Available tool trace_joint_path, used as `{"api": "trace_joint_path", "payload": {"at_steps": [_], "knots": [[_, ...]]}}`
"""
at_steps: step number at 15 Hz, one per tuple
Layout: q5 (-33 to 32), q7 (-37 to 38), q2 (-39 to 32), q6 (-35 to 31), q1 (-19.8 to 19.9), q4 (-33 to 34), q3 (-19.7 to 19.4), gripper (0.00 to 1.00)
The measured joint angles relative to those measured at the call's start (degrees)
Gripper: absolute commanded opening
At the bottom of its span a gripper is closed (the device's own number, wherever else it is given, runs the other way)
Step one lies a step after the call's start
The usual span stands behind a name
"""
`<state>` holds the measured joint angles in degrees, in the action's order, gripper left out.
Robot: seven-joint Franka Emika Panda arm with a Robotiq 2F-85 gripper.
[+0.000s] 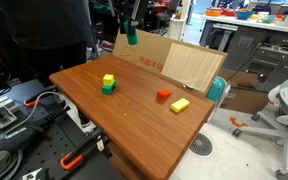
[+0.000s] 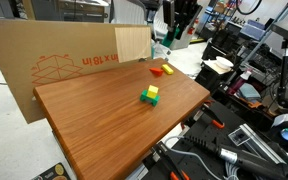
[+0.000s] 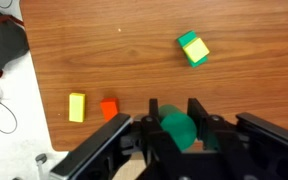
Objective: Take the green block and place it on top of the yellow block to the left
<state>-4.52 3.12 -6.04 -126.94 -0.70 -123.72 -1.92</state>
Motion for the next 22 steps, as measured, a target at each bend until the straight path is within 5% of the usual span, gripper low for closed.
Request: {"api": "trace_joint_path", "payload": {"at_steps": [7, 22], "knots": [[6.3, -9.0, 4.8, 0.7, -1.9, -6.2, 4.5, 0.09], [5.9, -8.5, -3.8, 0.5, -2.0, -6.0, 4.7, 0.09]]}}
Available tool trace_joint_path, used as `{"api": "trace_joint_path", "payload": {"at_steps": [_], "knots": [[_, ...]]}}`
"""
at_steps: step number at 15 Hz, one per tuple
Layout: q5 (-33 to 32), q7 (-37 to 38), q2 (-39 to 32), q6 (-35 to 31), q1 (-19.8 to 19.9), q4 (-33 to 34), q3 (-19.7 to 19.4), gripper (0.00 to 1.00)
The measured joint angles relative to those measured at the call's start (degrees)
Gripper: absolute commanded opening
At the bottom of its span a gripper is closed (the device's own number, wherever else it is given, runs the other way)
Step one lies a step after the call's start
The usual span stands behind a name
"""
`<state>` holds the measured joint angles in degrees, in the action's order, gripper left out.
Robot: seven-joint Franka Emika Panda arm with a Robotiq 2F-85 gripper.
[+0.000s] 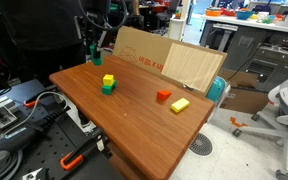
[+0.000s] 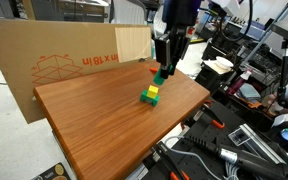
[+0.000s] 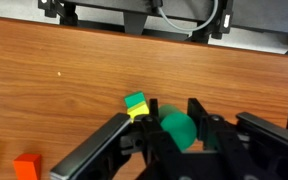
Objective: Take the green block and place it on top of the yellow block to the left
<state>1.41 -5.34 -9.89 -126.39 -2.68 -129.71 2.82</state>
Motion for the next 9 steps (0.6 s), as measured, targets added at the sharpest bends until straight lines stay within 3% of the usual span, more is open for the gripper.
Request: {"api": "trace_joint_path", "payload": {"at_steps": [9], "knots": [[-0.2, 2.0, -4.8, -1.1, 0.5, 3.4, -1.5, 0.09]]}}
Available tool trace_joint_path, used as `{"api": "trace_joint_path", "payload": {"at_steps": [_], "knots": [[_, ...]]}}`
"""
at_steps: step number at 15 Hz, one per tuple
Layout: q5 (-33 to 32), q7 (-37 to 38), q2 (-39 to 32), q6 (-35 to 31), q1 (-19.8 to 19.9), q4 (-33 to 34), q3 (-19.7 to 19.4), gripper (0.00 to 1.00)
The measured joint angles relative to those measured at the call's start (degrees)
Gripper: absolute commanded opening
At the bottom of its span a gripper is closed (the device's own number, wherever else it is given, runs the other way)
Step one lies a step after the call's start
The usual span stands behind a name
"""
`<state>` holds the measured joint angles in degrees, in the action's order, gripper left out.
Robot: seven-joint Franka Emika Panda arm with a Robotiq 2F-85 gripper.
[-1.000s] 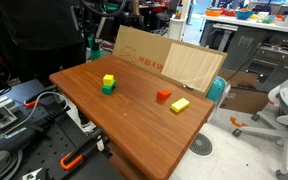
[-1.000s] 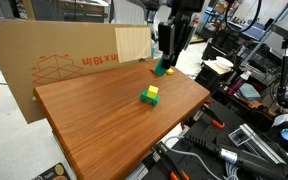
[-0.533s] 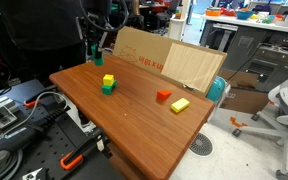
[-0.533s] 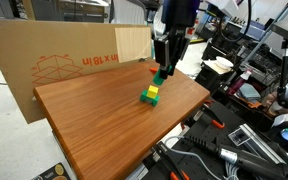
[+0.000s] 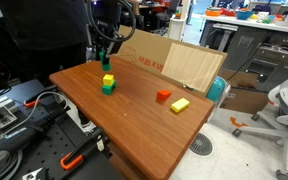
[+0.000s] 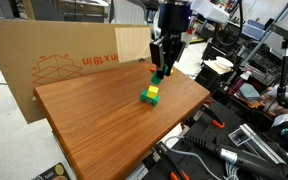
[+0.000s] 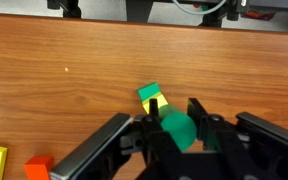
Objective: Take the green block and place it on top of the yellow block to the left
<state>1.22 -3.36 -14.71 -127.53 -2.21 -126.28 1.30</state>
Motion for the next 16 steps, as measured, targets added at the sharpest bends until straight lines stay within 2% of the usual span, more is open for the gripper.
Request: {"api": "trace_joint_path", "payload": {"at_steps": [16], "knots": [[-2.0, 5.8, -3.9, 2.7, 0.0, 3.7, -1.3, 0.09]]}}
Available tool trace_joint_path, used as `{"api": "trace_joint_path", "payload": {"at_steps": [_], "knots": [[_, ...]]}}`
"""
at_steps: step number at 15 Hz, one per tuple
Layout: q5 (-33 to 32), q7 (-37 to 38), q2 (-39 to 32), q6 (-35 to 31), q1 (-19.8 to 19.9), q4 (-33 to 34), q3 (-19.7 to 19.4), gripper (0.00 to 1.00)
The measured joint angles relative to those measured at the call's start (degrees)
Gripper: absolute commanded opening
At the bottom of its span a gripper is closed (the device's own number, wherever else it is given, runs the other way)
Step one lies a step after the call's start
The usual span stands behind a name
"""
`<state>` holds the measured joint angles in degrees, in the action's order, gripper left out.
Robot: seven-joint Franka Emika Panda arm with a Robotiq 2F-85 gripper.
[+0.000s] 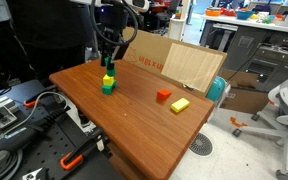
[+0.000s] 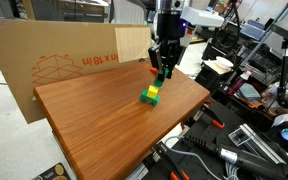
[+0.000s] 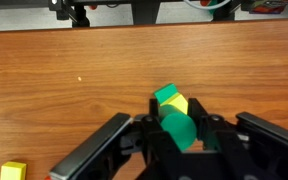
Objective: Take the green block and place it on top of the yellow block to the left
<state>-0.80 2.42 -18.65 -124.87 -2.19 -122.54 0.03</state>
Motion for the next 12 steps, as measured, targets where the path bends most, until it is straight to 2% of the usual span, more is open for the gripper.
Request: {"api": "trace_joint_path", "payload": {"at_steps": [12], "knots": [[0.0, 1.2, 0.0, 0.0, -0.9, 0.6, 0.7, 0.09]]}}
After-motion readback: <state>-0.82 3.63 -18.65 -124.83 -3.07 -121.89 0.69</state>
